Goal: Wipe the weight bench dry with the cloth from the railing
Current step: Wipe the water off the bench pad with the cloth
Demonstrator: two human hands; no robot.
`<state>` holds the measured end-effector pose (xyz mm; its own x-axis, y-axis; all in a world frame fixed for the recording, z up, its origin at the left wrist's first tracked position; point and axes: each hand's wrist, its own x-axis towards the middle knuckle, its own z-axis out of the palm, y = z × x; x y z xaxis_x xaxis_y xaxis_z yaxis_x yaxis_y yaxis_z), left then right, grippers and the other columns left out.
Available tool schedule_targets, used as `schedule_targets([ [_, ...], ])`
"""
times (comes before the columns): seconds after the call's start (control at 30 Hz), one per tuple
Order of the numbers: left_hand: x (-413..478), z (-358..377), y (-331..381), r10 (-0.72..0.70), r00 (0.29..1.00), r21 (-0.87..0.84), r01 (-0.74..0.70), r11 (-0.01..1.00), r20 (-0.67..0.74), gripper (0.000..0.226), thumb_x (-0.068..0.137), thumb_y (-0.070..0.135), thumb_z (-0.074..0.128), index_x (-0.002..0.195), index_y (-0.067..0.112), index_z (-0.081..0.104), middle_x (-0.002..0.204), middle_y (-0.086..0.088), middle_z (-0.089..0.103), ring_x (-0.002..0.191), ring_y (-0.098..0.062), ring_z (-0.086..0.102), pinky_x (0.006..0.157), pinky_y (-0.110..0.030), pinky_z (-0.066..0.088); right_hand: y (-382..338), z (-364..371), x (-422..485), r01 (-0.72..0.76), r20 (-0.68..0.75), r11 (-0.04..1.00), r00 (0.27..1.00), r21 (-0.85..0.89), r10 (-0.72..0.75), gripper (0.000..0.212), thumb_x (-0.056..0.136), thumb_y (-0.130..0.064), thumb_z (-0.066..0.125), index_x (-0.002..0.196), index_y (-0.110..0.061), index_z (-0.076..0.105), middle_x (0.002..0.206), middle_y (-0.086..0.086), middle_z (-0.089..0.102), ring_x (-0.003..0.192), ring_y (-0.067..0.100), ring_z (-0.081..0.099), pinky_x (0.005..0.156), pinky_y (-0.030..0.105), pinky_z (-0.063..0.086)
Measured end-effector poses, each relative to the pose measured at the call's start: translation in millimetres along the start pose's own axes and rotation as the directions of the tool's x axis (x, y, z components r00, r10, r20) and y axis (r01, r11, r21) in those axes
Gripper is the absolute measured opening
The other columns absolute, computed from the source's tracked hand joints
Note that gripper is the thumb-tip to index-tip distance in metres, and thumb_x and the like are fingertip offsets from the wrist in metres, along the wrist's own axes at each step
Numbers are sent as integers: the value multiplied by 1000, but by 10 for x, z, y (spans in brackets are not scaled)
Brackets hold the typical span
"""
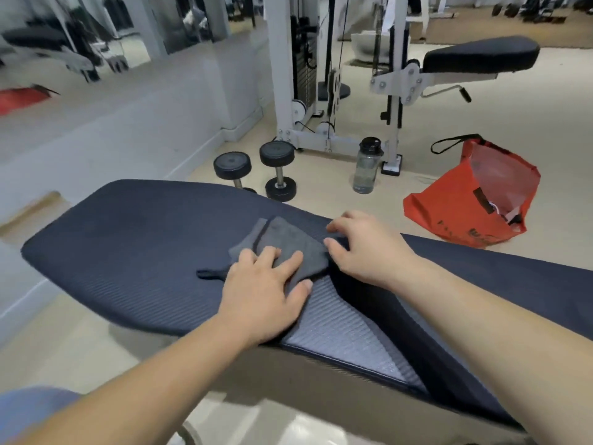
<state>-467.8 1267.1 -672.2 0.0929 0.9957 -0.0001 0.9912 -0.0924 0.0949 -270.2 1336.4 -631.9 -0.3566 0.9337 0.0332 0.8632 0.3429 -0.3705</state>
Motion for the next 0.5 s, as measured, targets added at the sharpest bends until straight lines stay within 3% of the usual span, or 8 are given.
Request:
schedule_targets([
  [0.1,-176,-186,-191,172,982,-378,-131,917,75,46,97,61,42,134,42,62,148,11,53,132,-15,44,114,-38,36,-412,135,-25,104,65,995,992,2,-104,34,101,-41,48,124,-26,67,124,-2,60,123,23,55,95,42,52],
  [0.17,-187,-326,-470,146,989,-568,-106,816,26,27,99,38,56,113,29,77,136,11,61,127,-1,51,111,-29,40,-636,280,-94,160,194,984,971,-74,-143,38,103,-44,40,121,-24,67,124,1,59,125,26,51,101,43,48],
  [0.3,-248,-446,-1007,-20,991,-456,-41,889,-129,25,90,10,64,102,25,80,120,13,64,92,16,56,78,-2,39,-792,480,-192,210,300,938,946,-276,-124,80,93,-63,7,144,-19,49,147,10,45,140,34,37,120,49,28],
  [0.4,-299,-365,-1175,-67,981,-481,-30,876,-183,26,89,5,63,99,22,79,112,13,66,84,10,59,75,-9,44,-757,527,-205,208,349,928,932,-310,-92,104,79,-77,-8,162,-20,20,166,9,24,155,32,15,128,50,10],
  [0.5,-195,-307,-1170,-34,985,-509,-59,859,-171,25,90,8,62,103,23,78,110,17,64,92,-4,63,85,-29,53,-569,533,34,39,287,940,956,-339,64,100,86,-80,-5,165,-23,11,172,9,13,159,29,6,129,48,3],
])
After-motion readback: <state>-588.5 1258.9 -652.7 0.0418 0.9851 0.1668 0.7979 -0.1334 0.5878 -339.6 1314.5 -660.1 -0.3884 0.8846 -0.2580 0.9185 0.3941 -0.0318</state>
